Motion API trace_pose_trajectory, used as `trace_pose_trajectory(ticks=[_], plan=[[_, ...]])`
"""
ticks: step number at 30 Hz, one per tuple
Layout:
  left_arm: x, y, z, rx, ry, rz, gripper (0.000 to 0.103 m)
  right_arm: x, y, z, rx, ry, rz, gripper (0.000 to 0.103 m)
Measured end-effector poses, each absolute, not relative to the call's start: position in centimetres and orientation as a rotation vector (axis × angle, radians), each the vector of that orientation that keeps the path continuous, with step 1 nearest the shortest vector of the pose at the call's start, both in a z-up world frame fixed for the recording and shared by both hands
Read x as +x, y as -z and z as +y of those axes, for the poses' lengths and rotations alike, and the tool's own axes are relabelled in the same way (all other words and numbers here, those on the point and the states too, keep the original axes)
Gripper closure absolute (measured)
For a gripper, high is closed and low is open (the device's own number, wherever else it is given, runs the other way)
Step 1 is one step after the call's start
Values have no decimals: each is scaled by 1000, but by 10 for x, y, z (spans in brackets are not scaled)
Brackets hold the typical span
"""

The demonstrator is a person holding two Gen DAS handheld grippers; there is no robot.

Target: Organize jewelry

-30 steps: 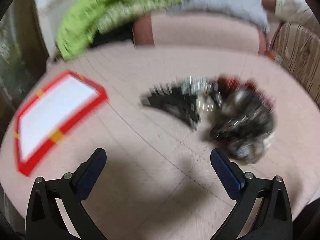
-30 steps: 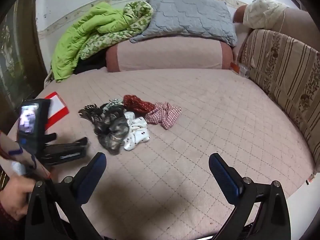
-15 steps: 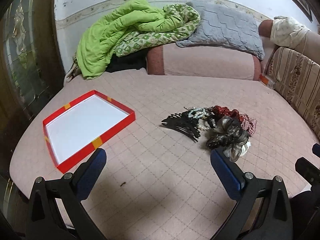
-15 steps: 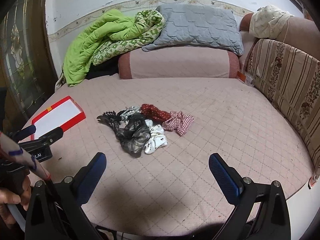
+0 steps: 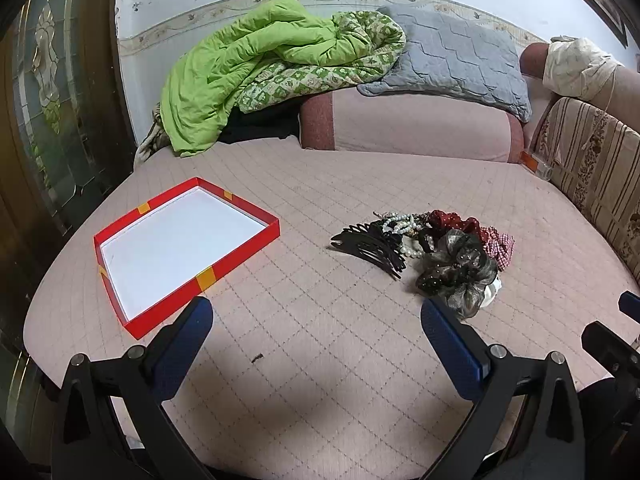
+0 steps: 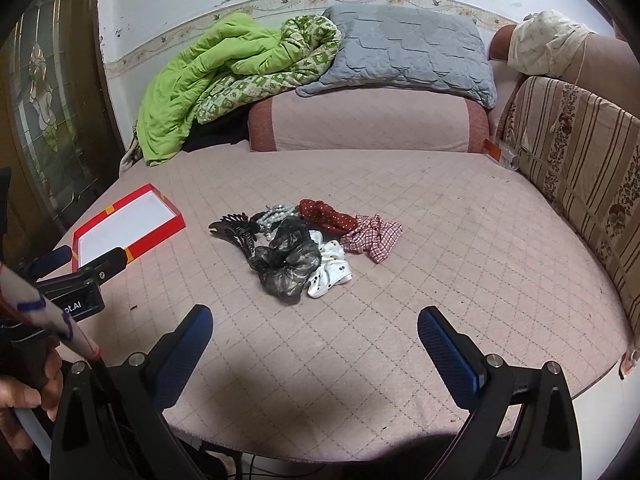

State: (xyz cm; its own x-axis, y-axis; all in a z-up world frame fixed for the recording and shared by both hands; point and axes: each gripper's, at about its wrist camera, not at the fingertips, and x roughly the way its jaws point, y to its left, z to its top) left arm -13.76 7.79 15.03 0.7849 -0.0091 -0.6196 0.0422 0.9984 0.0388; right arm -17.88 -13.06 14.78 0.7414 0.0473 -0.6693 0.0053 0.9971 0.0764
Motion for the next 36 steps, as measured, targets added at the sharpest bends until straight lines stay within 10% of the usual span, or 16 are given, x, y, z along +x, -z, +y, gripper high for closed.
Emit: trace_pose_trajectory(ticks=[36], plan=[[-129, -143, 87, 22, 34, 733, 0, -159, -126, -146, 147, -47, 762, 0]])
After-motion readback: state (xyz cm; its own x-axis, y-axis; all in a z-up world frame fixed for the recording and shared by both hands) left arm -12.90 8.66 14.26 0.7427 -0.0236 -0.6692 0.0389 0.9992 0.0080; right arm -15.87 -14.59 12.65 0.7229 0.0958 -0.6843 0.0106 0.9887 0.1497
